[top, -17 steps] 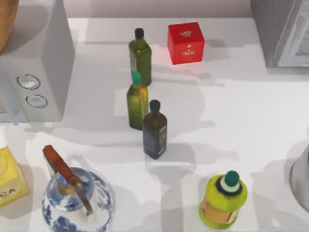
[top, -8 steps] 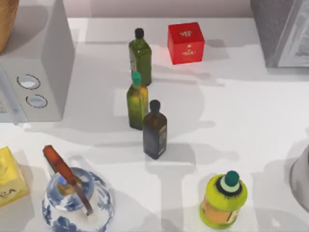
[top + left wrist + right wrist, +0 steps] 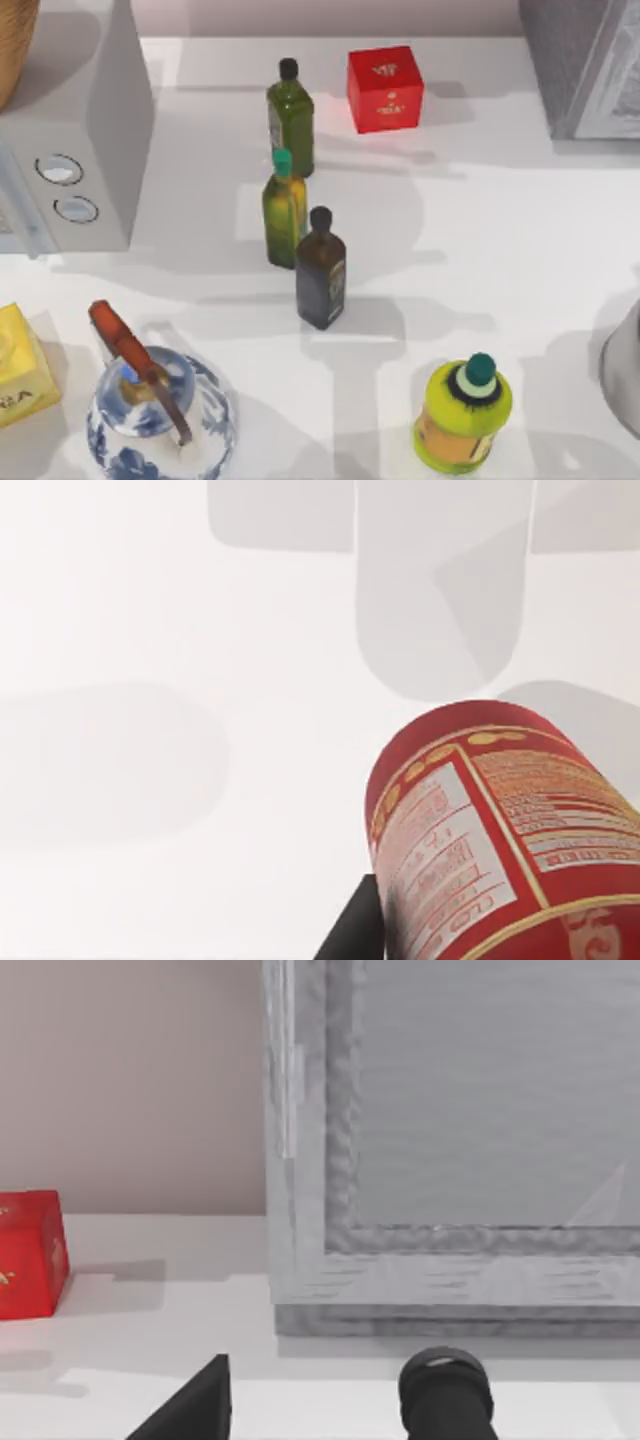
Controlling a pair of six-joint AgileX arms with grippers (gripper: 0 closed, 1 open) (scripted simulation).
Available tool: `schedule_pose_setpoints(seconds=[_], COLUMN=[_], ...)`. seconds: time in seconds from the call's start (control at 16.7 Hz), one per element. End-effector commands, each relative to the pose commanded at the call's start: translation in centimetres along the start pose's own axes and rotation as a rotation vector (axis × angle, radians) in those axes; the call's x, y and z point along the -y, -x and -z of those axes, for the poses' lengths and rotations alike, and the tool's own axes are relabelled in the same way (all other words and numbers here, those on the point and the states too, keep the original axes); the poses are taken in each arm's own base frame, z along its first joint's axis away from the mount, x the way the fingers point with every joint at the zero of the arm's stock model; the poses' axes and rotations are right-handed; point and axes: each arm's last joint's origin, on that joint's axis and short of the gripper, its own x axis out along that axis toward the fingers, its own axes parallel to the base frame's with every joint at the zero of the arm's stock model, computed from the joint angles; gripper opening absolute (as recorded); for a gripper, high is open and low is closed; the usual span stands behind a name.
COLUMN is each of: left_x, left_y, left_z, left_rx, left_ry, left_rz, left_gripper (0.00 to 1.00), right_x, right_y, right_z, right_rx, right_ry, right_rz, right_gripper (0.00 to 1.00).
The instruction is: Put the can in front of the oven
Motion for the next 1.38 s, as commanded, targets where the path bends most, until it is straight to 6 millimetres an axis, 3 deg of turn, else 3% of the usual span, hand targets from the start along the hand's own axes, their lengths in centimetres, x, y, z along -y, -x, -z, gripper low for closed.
schedule_pose_setpoints(seconds=[0.54, 1.32, 1.38], left_x=[-0.09, -0.09, -0.09], left_y=[-0.81, -0.81, -0.81], left_z=[0.07, 0.07, 0.07], left_rx=[-0.001, -0.001, -0.001], left_ry=[0.004, 0.004, 0.004], left_rz=[0.002, 0.002, 0.002], left_gripper=[0.00, 0.98, 1.00], right_x=[0.00, 0.00, 0.00], right_y=[0.00, 0.00, 0.00], right_z=[0.00, 0.00, 0.00], right_rx=[0.000, 0.000, 0.000], right_ry=[0.000, 0.000, 0.000], right_rz=[0.000, 0.000, 0.000], right_gripper=[1.00, 1.00, 1.00])
